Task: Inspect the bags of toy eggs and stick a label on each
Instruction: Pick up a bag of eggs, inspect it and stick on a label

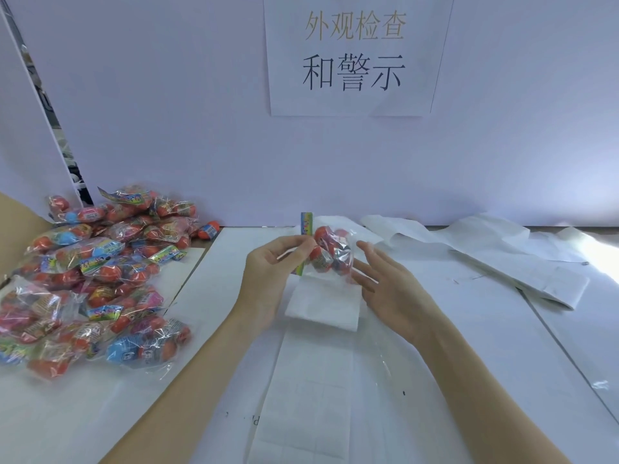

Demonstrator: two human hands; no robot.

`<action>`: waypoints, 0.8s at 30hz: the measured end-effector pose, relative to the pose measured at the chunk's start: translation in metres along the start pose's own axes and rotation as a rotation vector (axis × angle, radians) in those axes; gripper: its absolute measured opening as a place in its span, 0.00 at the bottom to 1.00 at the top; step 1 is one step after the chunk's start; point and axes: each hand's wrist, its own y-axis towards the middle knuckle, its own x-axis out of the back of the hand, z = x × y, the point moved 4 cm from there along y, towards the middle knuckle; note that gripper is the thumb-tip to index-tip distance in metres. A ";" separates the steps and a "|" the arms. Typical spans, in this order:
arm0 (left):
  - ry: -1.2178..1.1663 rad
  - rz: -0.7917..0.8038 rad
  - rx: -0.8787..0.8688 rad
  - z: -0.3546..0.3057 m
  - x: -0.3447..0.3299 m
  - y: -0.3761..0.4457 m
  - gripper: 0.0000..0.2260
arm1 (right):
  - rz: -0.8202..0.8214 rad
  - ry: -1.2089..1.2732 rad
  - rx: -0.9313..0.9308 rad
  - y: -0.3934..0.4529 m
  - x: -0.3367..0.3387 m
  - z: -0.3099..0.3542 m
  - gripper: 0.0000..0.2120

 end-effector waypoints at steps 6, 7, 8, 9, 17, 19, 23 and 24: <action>0.144 0.052 -0.021 0.006 -0.007 -0.006 0.12 | -0.023 -0.204 0.073 -0.002 -0.007 0.000 0.17; 0.152 0.051 -0.028 0.006 -0.008 -0.006 0.15 | -0.049 -0.212 0.092 -0.003 -0.007 0.001 0.15; 0.158 0.054 -0.033 0.006 -0.009 -0.007 0.18 | -0.069 -0.223 0.109 -0.004 -0.008 0.001 0.13; 0.164 0.055 -0.031 0.007 -0.009 -0.006 0.19 | -0.079 -0.240 0.124 -0.005 -0.008 0.002 0.13; 0.263 0.008 -0.008 0.011 -0.001 -0.002 0.03 | -0.144 -0.375 0.214 -0.009 -0.012 0.004 0.14; 0.261 0.016 -0.004 0.010 -0.001 -0.001 0.04 | -0.137 -0.361 0.222 -0.010 -0.011 0.006 0.15; 0.268 0.055 0.013 0.014 -0.006 -0.002 0.03 | -0.134 -0.280 0.207 -0.008 -0.011 0.003 0.15; 0.265 0.056 0.019 0.015 -0.007 -0.002 0.02 | -0.137 -0.263 0.198 -0.008 -0.011 0.001 0.15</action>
